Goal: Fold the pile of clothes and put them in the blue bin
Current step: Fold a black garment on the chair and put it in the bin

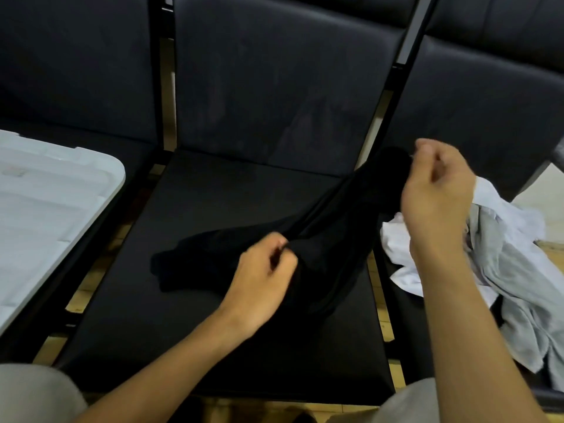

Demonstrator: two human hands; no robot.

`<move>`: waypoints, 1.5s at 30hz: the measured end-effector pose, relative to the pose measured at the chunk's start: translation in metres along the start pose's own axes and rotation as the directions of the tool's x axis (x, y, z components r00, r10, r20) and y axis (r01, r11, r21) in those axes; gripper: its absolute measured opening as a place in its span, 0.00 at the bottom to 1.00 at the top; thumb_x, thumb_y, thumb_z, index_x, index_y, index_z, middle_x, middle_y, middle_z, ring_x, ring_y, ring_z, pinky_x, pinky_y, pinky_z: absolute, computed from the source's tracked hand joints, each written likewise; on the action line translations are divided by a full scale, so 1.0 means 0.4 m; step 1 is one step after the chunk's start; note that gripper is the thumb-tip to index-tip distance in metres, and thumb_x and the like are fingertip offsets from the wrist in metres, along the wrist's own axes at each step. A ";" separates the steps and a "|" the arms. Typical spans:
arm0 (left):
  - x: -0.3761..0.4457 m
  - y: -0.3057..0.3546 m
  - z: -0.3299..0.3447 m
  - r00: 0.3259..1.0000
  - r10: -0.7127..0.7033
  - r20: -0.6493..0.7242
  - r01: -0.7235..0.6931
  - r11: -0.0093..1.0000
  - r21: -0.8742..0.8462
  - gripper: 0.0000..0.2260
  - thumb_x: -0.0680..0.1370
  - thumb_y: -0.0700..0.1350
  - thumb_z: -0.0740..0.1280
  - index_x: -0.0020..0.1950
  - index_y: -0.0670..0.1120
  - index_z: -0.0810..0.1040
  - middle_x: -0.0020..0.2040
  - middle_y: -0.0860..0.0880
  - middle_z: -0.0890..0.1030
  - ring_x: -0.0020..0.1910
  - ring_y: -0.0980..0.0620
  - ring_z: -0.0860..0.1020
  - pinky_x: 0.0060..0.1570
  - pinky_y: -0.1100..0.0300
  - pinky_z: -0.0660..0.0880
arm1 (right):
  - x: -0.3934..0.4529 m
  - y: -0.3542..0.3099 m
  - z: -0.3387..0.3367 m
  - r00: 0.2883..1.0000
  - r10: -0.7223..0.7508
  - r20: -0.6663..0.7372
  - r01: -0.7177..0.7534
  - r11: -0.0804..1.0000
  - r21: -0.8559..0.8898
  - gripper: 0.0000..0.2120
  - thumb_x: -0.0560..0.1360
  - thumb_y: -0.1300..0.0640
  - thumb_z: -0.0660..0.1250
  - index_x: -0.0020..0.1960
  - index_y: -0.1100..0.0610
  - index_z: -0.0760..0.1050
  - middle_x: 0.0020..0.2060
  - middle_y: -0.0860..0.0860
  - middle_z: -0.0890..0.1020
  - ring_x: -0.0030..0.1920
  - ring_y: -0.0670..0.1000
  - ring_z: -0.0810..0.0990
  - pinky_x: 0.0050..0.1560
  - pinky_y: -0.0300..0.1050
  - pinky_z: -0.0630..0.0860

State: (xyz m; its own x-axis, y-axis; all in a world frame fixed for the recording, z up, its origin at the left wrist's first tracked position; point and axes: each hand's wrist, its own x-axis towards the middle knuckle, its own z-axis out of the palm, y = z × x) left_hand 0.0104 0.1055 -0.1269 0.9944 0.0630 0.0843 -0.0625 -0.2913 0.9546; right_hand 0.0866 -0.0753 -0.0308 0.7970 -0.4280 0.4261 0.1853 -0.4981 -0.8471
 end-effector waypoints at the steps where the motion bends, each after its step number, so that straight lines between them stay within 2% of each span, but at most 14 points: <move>1: 0.011 0.017 -0.011 0.999 -0.001 -0.054 -0.004 0.996 -0.094 0.11 0.81 0.41 0.62 0.39 0.44 0.71 0.30 0.54 0.69 0.31 0.58 0.67 0.33 0.61 0.66 | -0.004 0.005 -0.004 0.995 -0.084 0.059 0.091 0.988 -0.123 0.12 0.80 0.53 0.63 0.61 0.54 0.77 0.50 0.46 0.81 0.48 0.44 0.80 0.50 0.35 0.76; 4: 0.043 0.061 -0.052 0.988 -0.083 -0.130 0.029 0.929 -0.370 0.12 0.83 0.42 0.59 0.40 0.47 0.71 0.36 0.49 0.70 0.37 0.52 0.70 0.39 0.58 0.69 | -0.024 0.000 -0.002 0.890 -0.170 0.424 0.179 0.984 0.018 0.06 0.77 0.60 0.69 0.54 0.55 0.79 0.46 0.52 0.84 0.44 0.48 0.83 0.48 0.47 0.81; 6: 0.060 0.074 -0.078 0.983 -0.108 -0.149 0.027 0.884 -0.466 0.10 0.84 0.43 0.59 0.43 0.46 0.73 0.39 0.46 0.71 0.39 0.48 0.68 0.41 0.51 0.68 | -0.069 -0.022 0.007 0.591 -0.111 0.799 -0.007 0.990 0.142 0.05 0.78 0.63 0.68 0.53 0.58 0.80 0.44 0.56 0.85 0.45 0.54 0.85 0.47 0.49 0.81; 8: 0.080 0.070 -0.105 0.984 -0.116 -0.135 0.042 0.890 -0.453 0.08 0.84 0.44 0.60 0.48 0.43 0.75 0.40 0.44 0.73 0.40 0.47 0.70 0.41 0.50 0.69 | -0.125 -0.001 0.023 0.190 0.053 0.980 -0.010 0.999 -0.052 0.09 0.78 0.57 0.69 0.58 0.56 0.80 0.50 0.53 0.85 0.52 0.51 0.84 0.54 0.45 0.80; 11: 0.112 0.035 -0.146 0.962 -0.185 -0.198 0.083 0.897 -0.434 0.05 0.83 0.44 0.63 0.54 0.46 0.78 0.46 0.47 0.81 0.45 0.51 0.79 0.49 0.55 0.78 | -0.181 0.097 0.046 -0.008 0.435 0.901 0.410 0.823 -0.394 0.21 0.76 0.46 0.70 0.67 0.51 0.76 0.64 0.49 0.78 0.64 0.49 0.77 0.65 0.48 0.75; 15: 0.135 -0.034 -0.208 0.924 -0.047 -0.381 0.103 0.986 0.128 0.17 0.80 0.44 0.66 0.68 0.50 0.69 0.62 0.48 0.73 0.59 0.51 0.74 0.57 0.60 0.73 | -0.158 0.158 0.040 0.005 0.637 0.771 0.519 0.657 -0.546 0.23 0.73 0.47 0.74 0.66 0.52 0.76 0.65 0.52 0.74 0.63 0.53 0.76 0.62 0.47 0.75; 18: 0.121 -0.052 -0.194 0.929 0.266 -0.258 -0.094 0.843 0.530 0.12 0.77 0.43 0.65 0.61 0.48 0.75 0.57 0.47 0.76 0.57 0.46 0.75 0.59 0.45 0.74 | -0.167 0.175 0.044 0.035 0.598 0.800 0.525 0.670 -0.524 0.16 0.73 0.51 0.75 0.58 0.55 0.81 0.59 0.53 0.77 0.58 0.54 0.79 0.58 0.47 0.77; 22: 0.073 -0.061 -0.107 0.938 0.192 0.289 -0.293 0.884 0.363 0.14 0.72 0.59 0.63 0.51 0.53 0.79 0.48 0.56 0.78 0.50 0.58 0.78 0.56 0.48 0.75 | -0.173 0.174 0.042 0.096 0.424 0.901 0.440 0.793 -0.420 0.05 0.76 0.50 0.71 0.45 0.49 0.84 0.46 0.46 0.81 0.48 0.44 0.79 0.52 0.44 0.77; 25: 0.041 -0.064 -0.061 0.766 0.010 0.643 -0.161 0.971 0.177 0.23 0.71 0.64 0.71 0.63 0.60 0.71 0.60 0.60 0.76 0.62 0.61 0.74 0.65 0.53 0.72 | -0.154 0.120 0.022 0.258 0.127 0.958 0.048 0.988 -0.144 0.04 0.76 0.56 0.72 0.43 0.50 0.85 0.43 0.51 0.85 0.40 0.42 0.81 0.46 0.38 0.76; 30: 0.051 -0.063 -0.036 0.943 0.001 0.331 -0.069 0.979 0.193 0.05 0.78 0.47 0.69 0.54 0.53 0.78 0.44 0.56 0.82 0.45 0.60 0.81 0.50 0.52 0.79 | -0.116 0.081 -0.002 0.686 0.029 0.727 -0.439 0.813 0.382 0.06 0.72 0.54 0.69 0.44 0.54 0.84 0.44 0.52 0.84 0.46 0.49 0.81 0.50 0.43 0.78; 34: 0.072 -0.015 -0.074 0.986 0.066 0.155 -0.065 0.998 -0.007 0.05 0.77 0.41 0.72 0.44 0.51 0.82 0.38 0.50 0.83 0.39 0.57 0.81 0.43 0.65 0.76 | -0.085 0.080 -0.030 0.693 0.145 0.706 -0.623 0.614 0.485 0.09 0.79 0.58 0.63 0.48 0.61 0.80 0.44 0.54 0.84 0.48 0.51 0.83 0.50 0.46 0.81; 38: 0.081 0.055 -0.142 0.966 0.028 0.256 0.039 0.967 -0.252 0.05 0.70 0.41 0.75 0.44 0.44 0.83 0.38 0.48 0.84 0.38 0.55 0.82 0.40 0.67 0.77 | -0.075 0.074 -0.047 0.692 0.264 0.672 -0.685 0.536 0.494 0.12 0.81 0.59 0.60 0.46 0.57 0.81 0.39 0.50 0.85 0.41 0.45 0.84 0.41 0.38 0.81; 42: 0.106 0.043 -0.210 0.969 0.015 0.245 -0.054 0.987 0.152 0.04 0.71 0.47 0.75 0.39 0.48 0.84 0.37 0.51 0.85 0.37 0.58 0.83 0.38 0.69 0.76 | -0.049 0.081 -0.064 0.752 0.347 0.560 -0.658 0.450 0.604 0.08 0.81 0.59 0.60 0.49 0.58 0.78 0.38 0.48 0.84 0.38 0.41 0.83 0.37 0.32 0.78; 45: 0.116 0.042 -0.229 0.998 -0.002 0.059 -0.009 0.985 0.173 0.08 0.73 0.48 0.74 0.37 0.45 0.84 0.33 0.50 0.84 0.32 0.60 0.81 0.32 0.70 0.74 | -0.029 0.104 -0.079 0.815 0.345 0.465 -0.577 0.555 0.600 0.07 0.80 0.59 0.62 0.49 0.57 0.79 0.39 0.48 0.83 0.41 0.42 0.82 0.41 0.32 0.78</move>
State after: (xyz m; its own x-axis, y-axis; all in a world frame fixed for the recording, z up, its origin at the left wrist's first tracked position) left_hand 0.0477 0.1910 -0.0810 0.9978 0.0070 0.0656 -0.0554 -0.4530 0.8898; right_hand 0.0671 -0.1148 -0.0610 0.9812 -0.1697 -0.0924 -0.0123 0.4226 -0.9062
